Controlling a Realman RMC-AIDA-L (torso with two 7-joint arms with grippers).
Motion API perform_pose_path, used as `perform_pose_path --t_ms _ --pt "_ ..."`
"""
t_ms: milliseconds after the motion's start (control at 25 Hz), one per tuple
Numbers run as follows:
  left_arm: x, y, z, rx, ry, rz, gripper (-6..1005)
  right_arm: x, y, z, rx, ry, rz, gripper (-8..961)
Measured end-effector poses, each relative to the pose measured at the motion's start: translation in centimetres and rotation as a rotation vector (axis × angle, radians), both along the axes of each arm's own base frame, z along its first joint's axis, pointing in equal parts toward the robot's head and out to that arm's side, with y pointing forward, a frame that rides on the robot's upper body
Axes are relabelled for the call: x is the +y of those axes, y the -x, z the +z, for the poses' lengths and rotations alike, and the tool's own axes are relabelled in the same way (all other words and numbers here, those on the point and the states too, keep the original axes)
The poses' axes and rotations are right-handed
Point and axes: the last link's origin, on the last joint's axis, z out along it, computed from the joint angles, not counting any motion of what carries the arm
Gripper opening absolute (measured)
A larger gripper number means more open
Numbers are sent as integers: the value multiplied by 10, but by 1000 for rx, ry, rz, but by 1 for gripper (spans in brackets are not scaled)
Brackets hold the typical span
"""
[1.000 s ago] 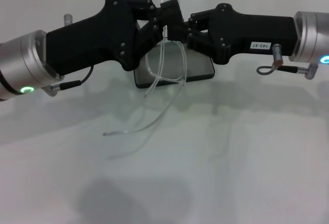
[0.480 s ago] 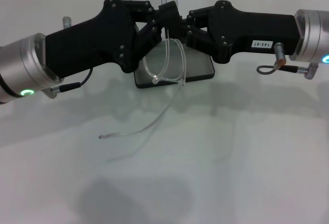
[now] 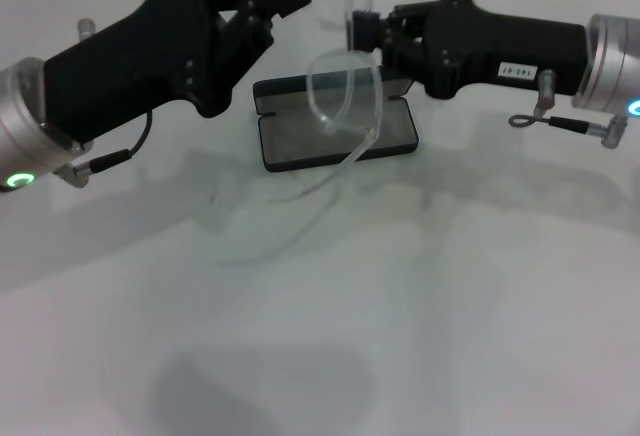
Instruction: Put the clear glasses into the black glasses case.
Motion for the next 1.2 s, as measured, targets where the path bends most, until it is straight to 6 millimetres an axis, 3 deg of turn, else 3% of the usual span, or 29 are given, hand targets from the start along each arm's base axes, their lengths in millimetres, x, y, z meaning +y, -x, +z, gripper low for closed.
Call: perform_pose_path --t_ms 200,440,720,960,1200 --pt "-11 1 2 -51 22 -37 36 11 -8 7 50 -70 -107 67" --pt "-22 -8 -14 -26 97 -120 36 19 -10 24 195 -145 -179 68" --pt "-28 -17 -29 33 136 -212 36 13 -8 37 317 -180 -150 70" --pt "-26 -22 -32 41 142 -227 36 -3 0 36 360 -117 -48 71" --pt "-24 -23 -32 39 136 -230 36 -11 10 19 318 -48 5 72"
